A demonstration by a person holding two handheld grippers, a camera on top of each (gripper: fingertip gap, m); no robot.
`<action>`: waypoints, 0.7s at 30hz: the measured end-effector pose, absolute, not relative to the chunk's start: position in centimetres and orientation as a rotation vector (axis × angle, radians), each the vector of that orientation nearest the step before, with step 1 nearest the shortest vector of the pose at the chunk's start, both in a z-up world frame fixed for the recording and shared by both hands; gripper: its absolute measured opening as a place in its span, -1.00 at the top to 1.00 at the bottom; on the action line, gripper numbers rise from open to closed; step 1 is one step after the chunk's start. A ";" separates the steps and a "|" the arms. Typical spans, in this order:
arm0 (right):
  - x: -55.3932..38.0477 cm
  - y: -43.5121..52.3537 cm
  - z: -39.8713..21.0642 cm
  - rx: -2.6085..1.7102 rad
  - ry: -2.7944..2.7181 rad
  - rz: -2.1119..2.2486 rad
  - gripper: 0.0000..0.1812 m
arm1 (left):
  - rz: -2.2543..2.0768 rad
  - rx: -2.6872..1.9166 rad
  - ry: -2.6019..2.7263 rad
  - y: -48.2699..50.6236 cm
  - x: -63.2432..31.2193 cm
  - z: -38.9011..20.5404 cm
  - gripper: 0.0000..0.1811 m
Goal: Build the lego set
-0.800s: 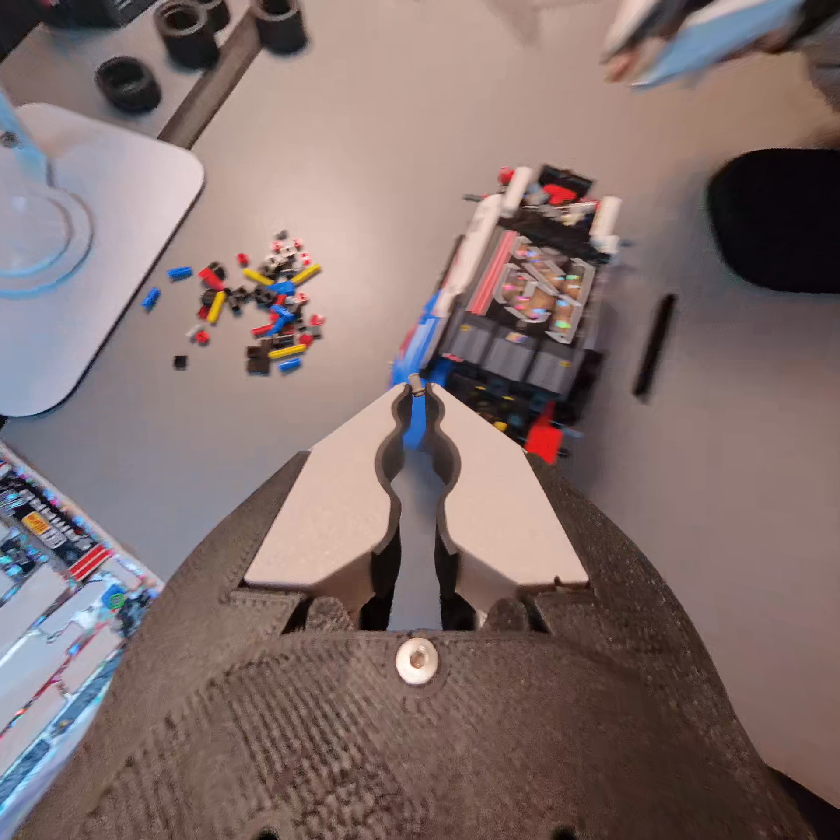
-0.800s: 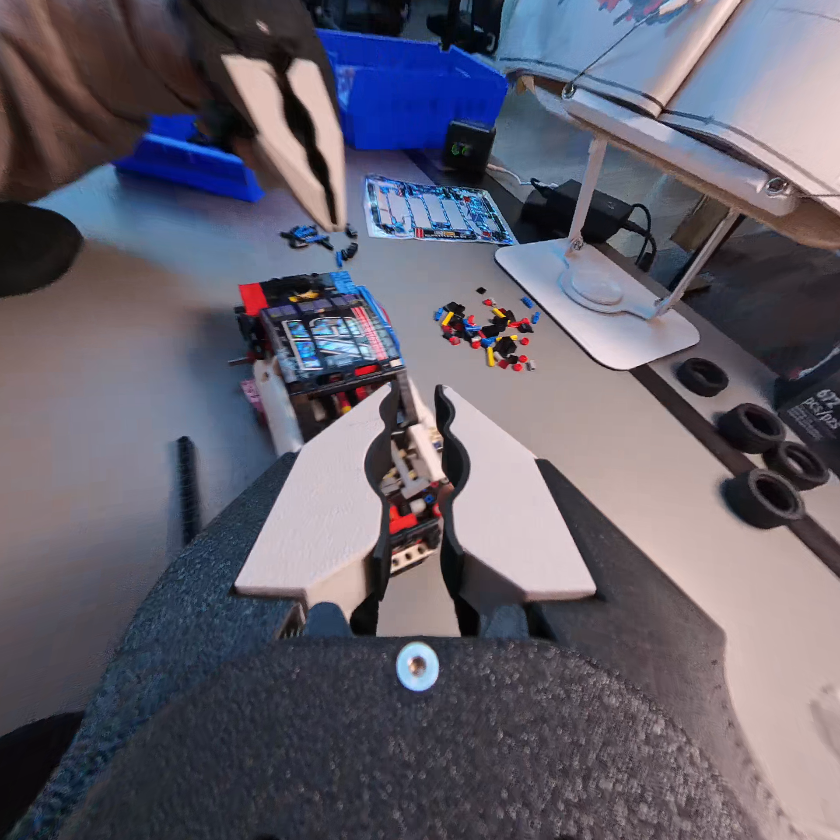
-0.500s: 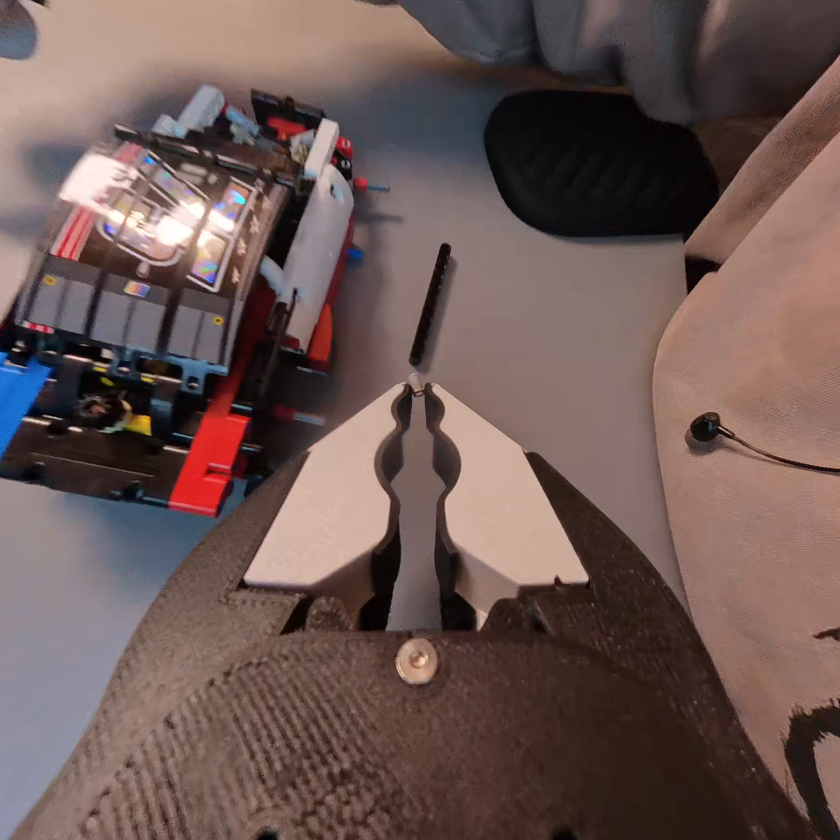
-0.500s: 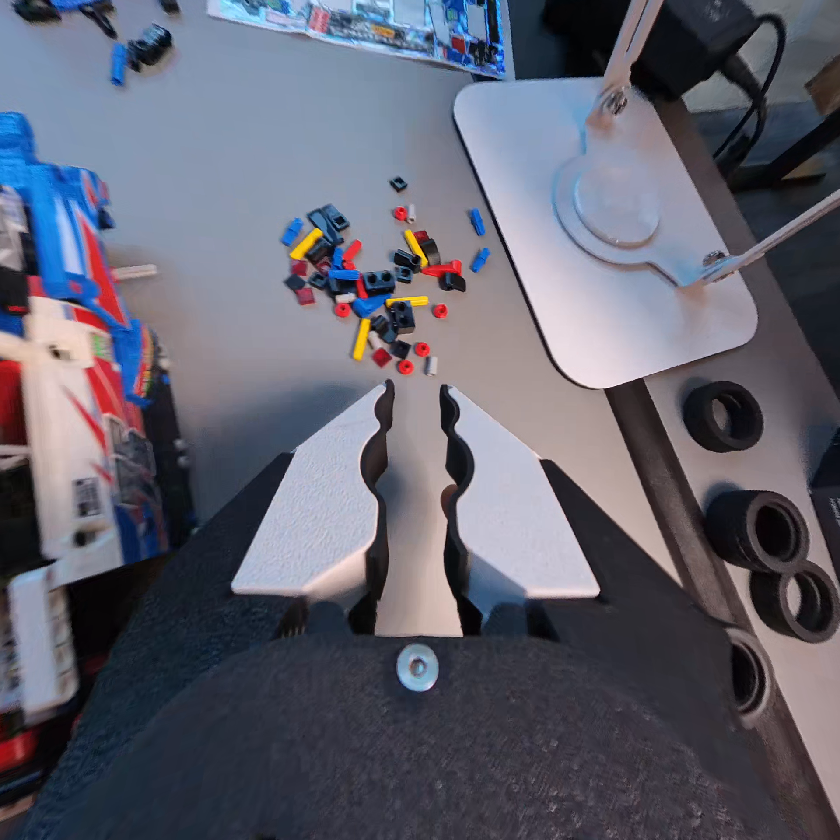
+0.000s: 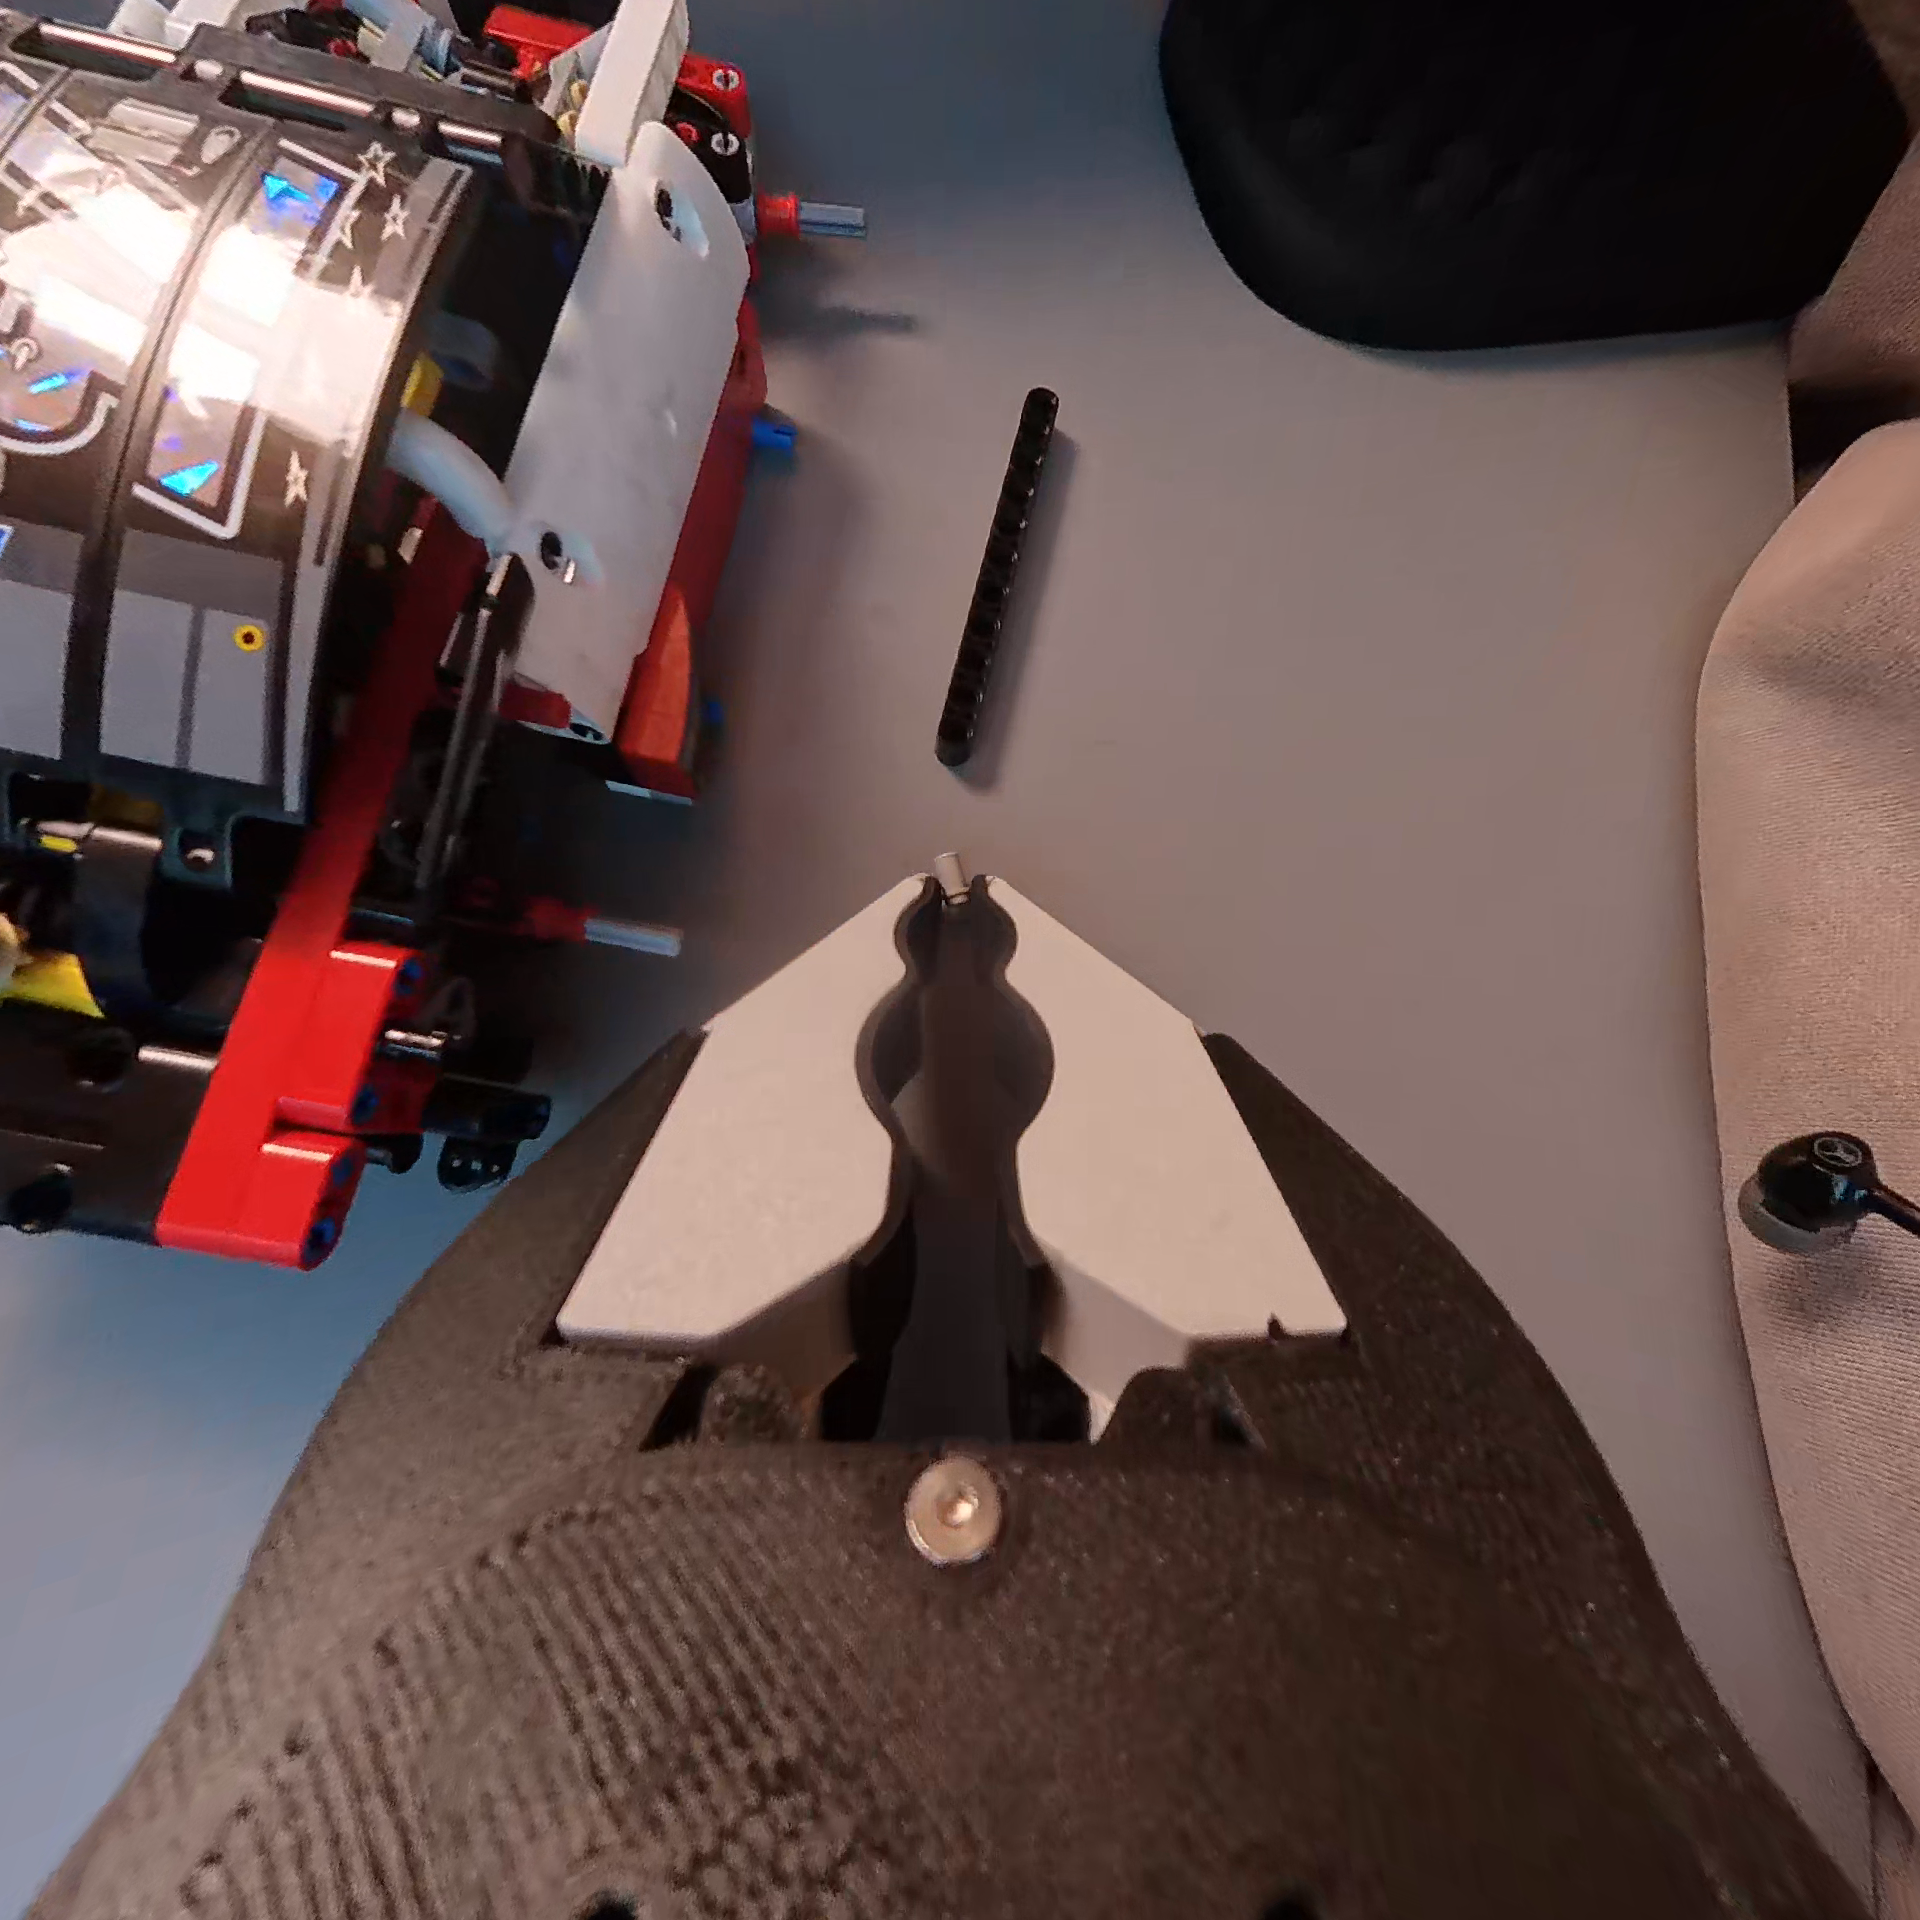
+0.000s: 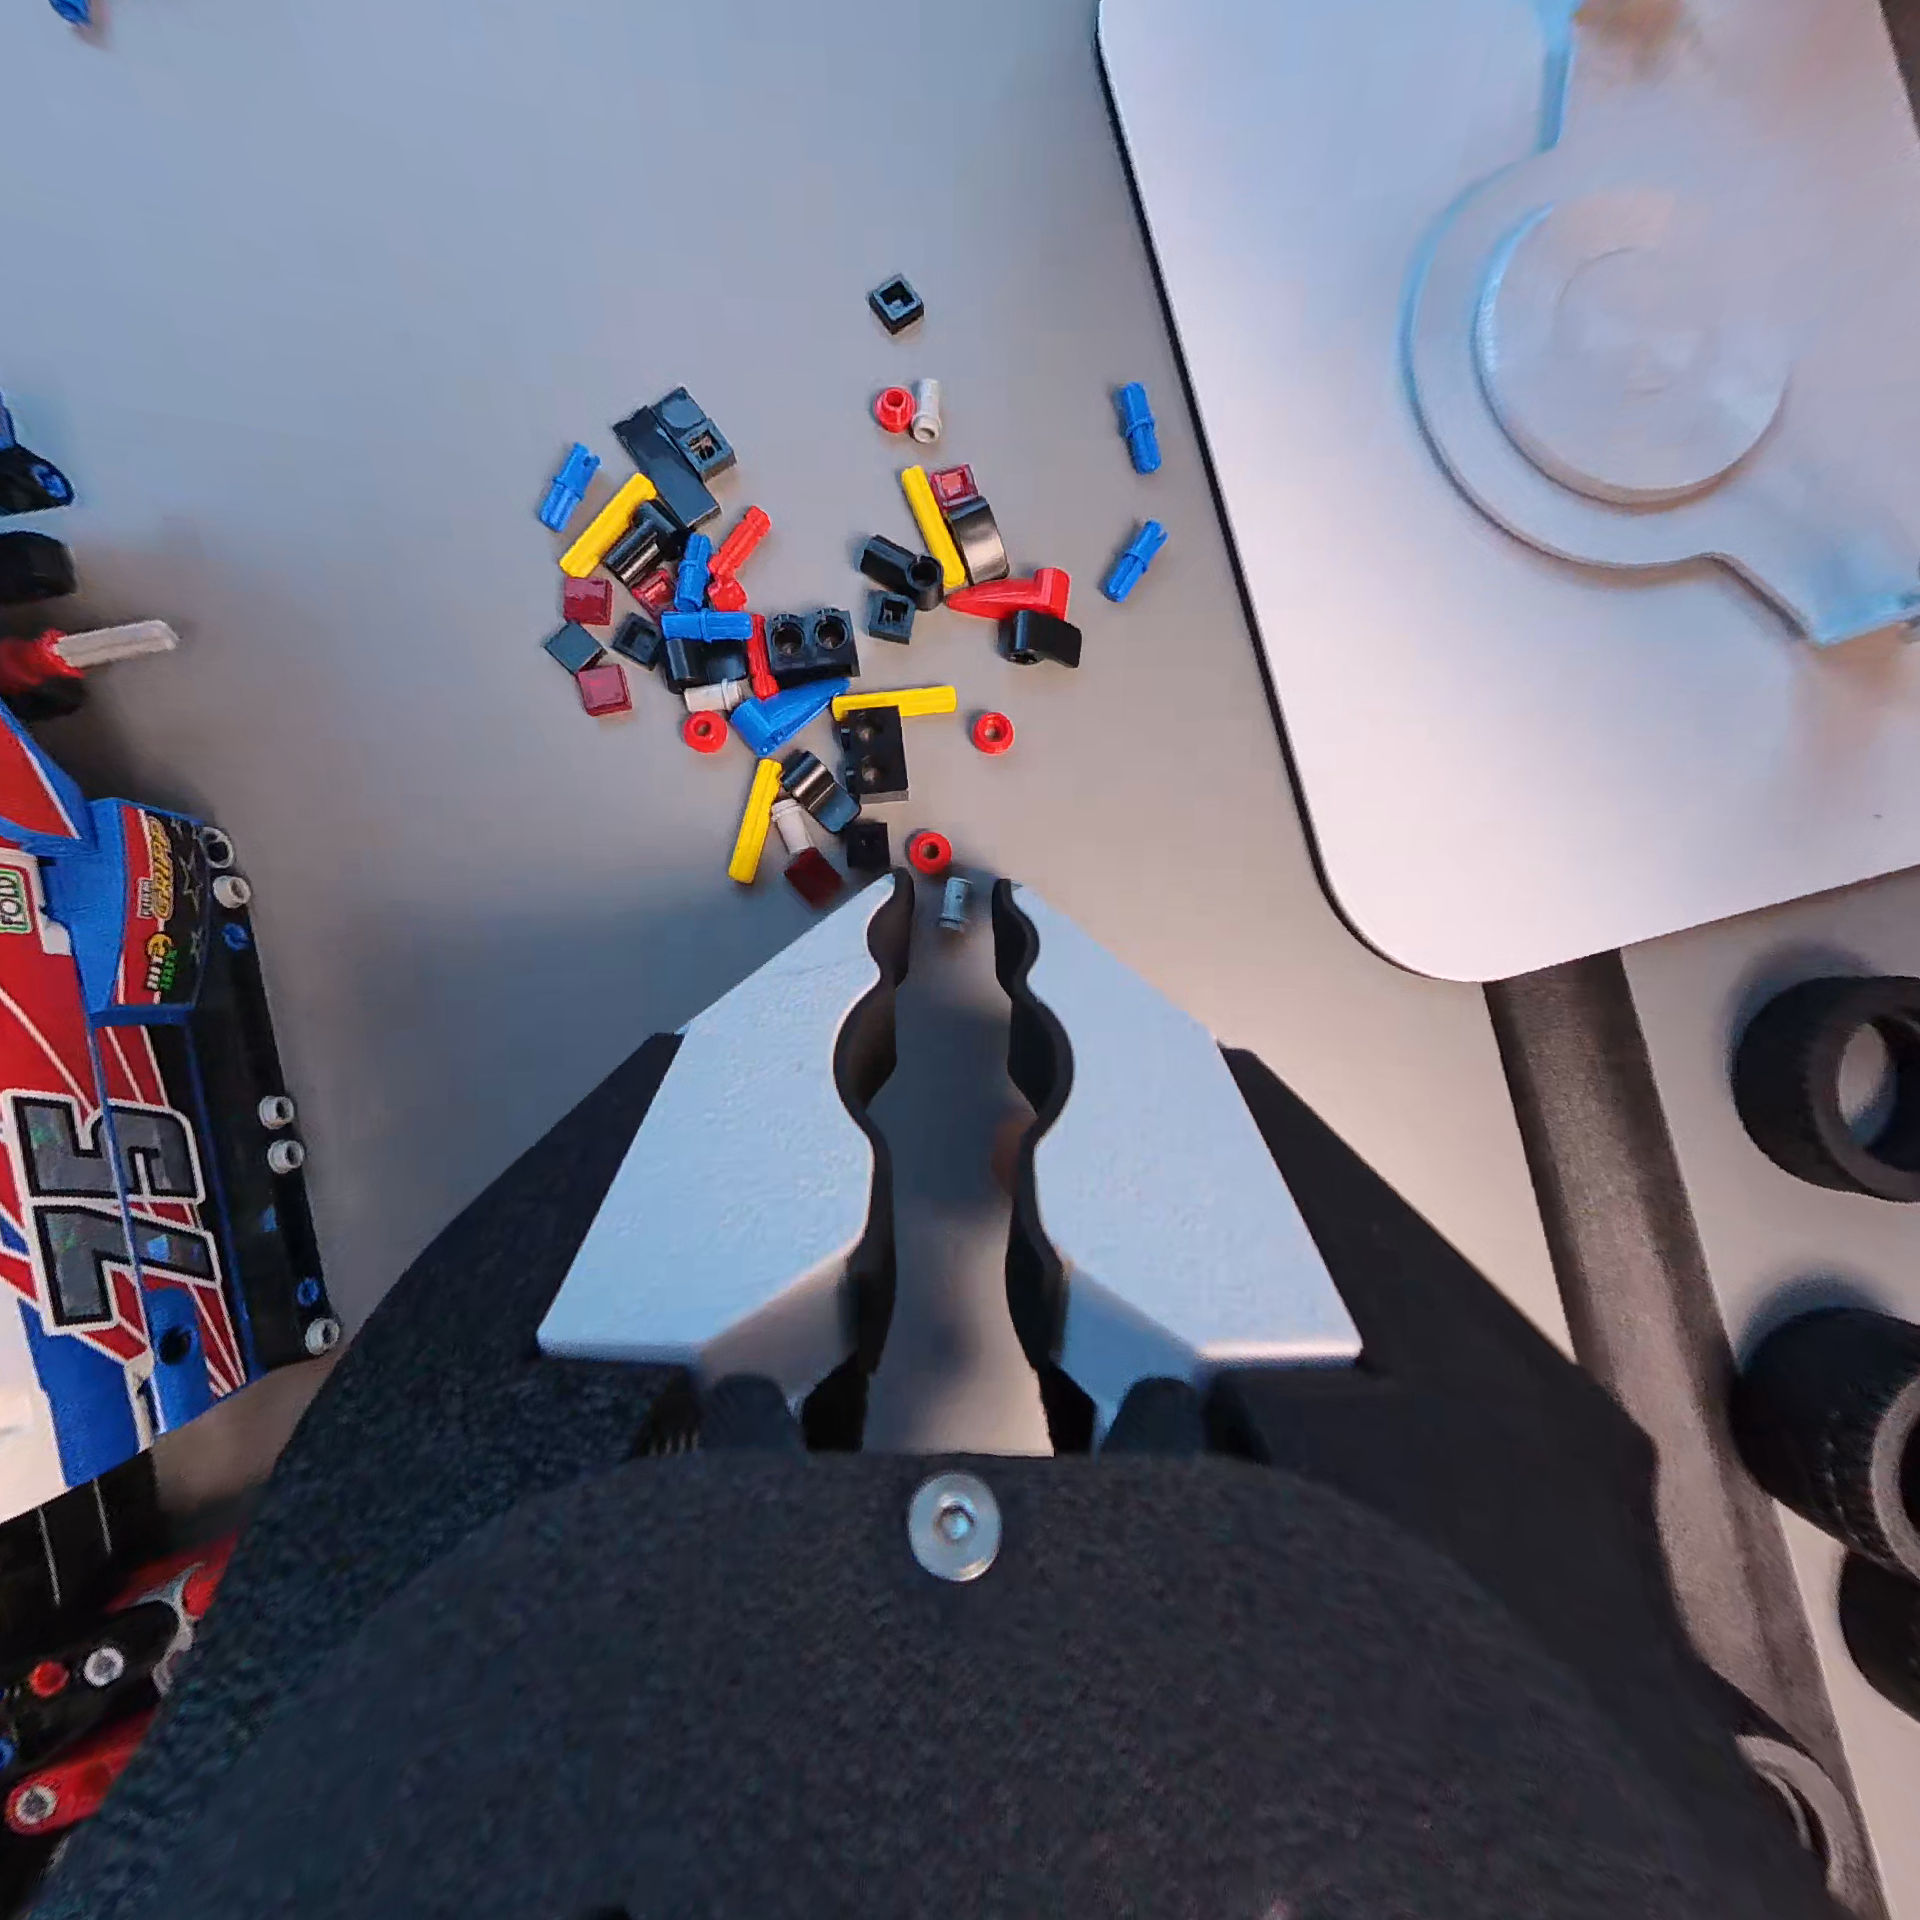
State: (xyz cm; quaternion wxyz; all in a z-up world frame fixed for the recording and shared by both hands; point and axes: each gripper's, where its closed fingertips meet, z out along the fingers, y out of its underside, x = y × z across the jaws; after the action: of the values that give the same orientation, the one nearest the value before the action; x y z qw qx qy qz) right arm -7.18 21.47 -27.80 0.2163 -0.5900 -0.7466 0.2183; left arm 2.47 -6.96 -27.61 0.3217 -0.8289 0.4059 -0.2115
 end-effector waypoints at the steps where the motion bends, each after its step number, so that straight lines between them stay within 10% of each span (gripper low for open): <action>1: -7.1 21.5 -27.8 -1.643 -2.066 0.614 0.87 | -0.547 -2.176 1.071 -7.0 2.4 -27.6 0.96; 15: -6.6 21.9 -27.4 -1.620 -2.038 0.570 0.98 | -0.597 -2.126 1.014 -6.8 2.2 -26.1 0.81; 21: -1.5 12.4 -16.4 -1.368 -1.933 0.979 0.98 | -0.609 -1.947 0.735 -3.5 -2.4 -19.2 0.76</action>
State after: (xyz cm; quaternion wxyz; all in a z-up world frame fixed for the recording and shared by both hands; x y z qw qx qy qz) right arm -1.52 12.39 -16.39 0.2857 -0.5116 -0.7230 0.3660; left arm -2.43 -3.47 -19.16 0.4675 -0.7937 0.2996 -0.2484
